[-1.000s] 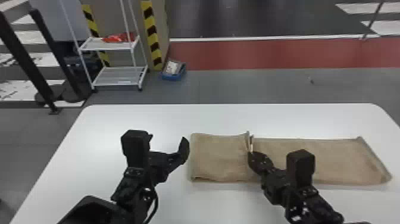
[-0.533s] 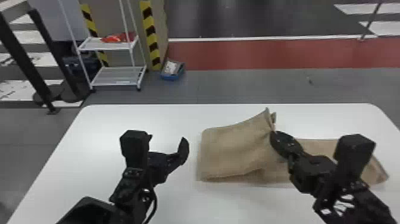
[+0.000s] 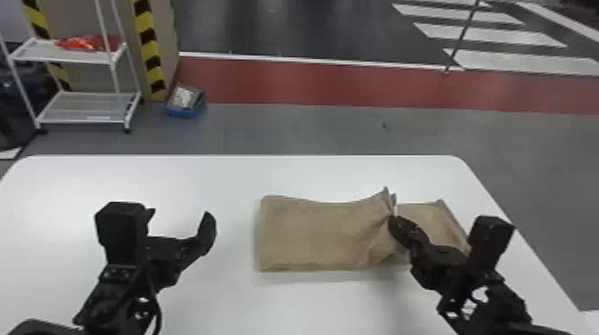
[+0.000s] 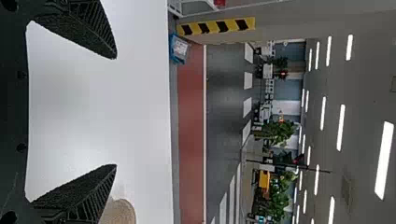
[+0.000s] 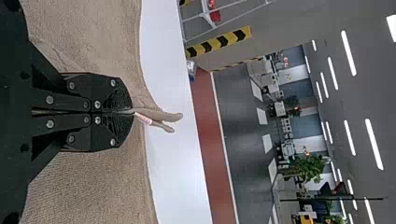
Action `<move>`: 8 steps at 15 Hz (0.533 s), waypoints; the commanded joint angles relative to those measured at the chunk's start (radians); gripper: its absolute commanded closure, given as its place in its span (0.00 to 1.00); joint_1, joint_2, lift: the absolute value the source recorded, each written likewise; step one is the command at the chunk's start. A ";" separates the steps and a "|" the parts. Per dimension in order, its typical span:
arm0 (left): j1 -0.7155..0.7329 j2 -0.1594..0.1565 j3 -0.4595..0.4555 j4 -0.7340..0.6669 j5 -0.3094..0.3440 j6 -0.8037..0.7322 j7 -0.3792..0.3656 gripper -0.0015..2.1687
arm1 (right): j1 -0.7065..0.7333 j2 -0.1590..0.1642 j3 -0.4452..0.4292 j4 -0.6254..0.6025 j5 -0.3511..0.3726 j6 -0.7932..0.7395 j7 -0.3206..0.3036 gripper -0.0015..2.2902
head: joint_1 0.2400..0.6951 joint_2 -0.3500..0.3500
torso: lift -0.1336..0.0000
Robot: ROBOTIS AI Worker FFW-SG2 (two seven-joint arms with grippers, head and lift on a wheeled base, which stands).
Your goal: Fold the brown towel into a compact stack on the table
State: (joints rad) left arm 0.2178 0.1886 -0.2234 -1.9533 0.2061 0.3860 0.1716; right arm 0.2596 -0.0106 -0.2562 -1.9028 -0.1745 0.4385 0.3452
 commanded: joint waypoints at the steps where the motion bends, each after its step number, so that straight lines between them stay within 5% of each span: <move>1: 0.002 0.000 0.003 -0.002 -0.002 0.003 0.000 0.02 | 0.000 0.000 -0.014 -0.047 -0.019 0.021 0.005 0.58 | 1.00 0.30 | 0.07; 5: 0.009 0.009 0.013 -0.009 -0.002 0.006 0.002 0.02 | -0.043 -0.034 -0.181 -0.098 -0.117 0.135 0.012 0.58 | 1.00 0.26 | 0.07; 8: 0.002 0.009 0.013 -0.001 0.001 0.006 0.000 0.02 | -0.063 -0.062 -0.152 0.022 -0.074 0.128 0.026 0.58 | 1.00 0.19 | 0.07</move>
State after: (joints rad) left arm 0.2246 0.1987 -0.2103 -1.9601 0.2049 0.3914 0.1718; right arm 0.2058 -0.0657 -0.4269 -1.9366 -0.2739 0.5771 0.3659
